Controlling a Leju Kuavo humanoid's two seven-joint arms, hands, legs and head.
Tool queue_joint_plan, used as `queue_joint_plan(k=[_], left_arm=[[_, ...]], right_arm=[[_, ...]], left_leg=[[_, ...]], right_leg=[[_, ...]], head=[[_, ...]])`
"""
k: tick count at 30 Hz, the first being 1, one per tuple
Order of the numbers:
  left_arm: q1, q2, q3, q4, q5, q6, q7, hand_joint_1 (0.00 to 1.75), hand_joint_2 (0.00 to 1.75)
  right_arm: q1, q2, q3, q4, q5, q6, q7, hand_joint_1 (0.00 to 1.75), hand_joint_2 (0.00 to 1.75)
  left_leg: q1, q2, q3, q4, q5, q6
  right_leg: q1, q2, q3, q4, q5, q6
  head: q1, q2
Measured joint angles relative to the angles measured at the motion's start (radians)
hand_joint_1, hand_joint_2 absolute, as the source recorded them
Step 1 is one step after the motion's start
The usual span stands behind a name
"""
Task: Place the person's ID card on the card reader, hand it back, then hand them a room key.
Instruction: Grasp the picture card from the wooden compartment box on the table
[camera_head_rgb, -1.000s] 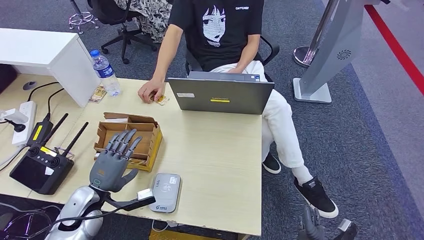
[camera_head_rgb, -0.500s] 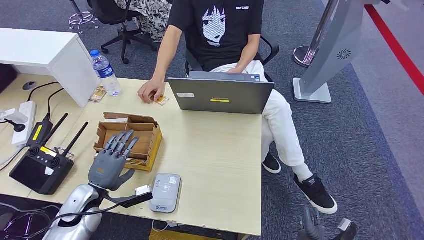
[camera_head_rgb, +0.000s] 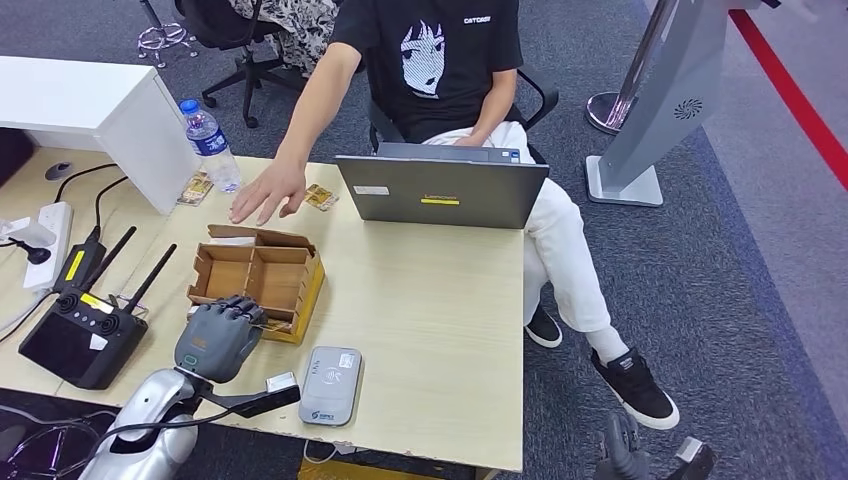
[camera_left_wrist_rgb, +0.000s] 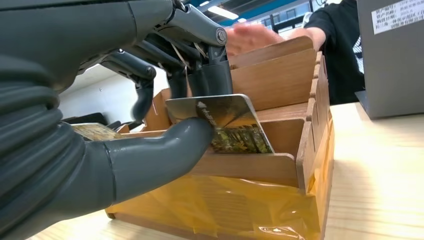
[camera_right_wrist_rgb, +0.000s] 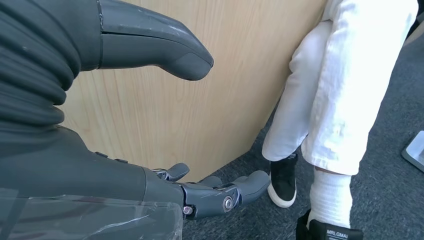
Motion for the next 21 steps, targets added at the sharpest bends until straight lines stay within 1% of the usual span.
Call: queue_joint_plan(k=[6,11,14,17,19,21], left_arm=[[-0.003,0.003,0.000,0.001,0.000,-0.003,0.000,1.72,1.75],[-0.008,0.003,0.000,0.005,-0.001,0.001,-0.001,1.75,1.75],[-0.010,0.000,0.000,0.004,0.005,0.056,-0.016,1.75,1.75],[-0.014,-0.009,0.000,-0.031,0.008,0.120,-0.027,1.75,1.75],[-0.029,-0.014,0.000,-0.067,0.011,0.136,-0.026,1.75,1.75],[-0.063,-0.016,0.001,-0.098,0.019,0.134,-0.021,1.75,1.75]], right_arm=[[0.000,0.000,0.000,-0.002,0.000,0.000,0.000,0.00,1.75],[0.000,0.000,-0.001,-0.002,0.005,0.001,0.000,0.00,1.75],[0.000,0.000,-0.001,-0.002,0.012,0.000,0.000,0.00,1.75],[0.000,0.000,-0.003,-0.002,0.015,-0.001,0.000,0.00,1.75],[-0.001,0.000,-0.003,-0.002,0.017,-0.001,0.001,0.00,1.75],[-0.003,0.000,-0.003,-0.002,0.018,-0.002,0.004,0.00,1.75]], left_leg=[[0.000,0.000,0.000,0.000,0.000,0.000],[0.000,0.000,0.000,0.000,0.000,0.000],[0.000,0.000,0.000,0.000,0.000,0.000],[0.000,0.000,0.000,0.000,0.000,0.000],[0.000,0.000,0.000,0.000,0.000,0.000],[0.000,-0.001,0.000,0.000,0.001,0.000]], right_leg=[[0.000,0.000,0.000,0.000,0.000,0.000],[0.000,0.000,0.000,0.000,0.000,0.000],[0.000,0.000,0.000,0.000,0.000,0.000],[0.000,0.000,0.000,0.000,0.000,0.000],[0.000,-0.001,0.000,0.000,0.000,0.000],[0.000,-0.001,0.000,0.000,0.001,0.000]], head=[[0.000,0.000],[0.000,0.000],[0.000,0.000],[0.000,0.000],[0.000,0.000],[0.000,0.000]])
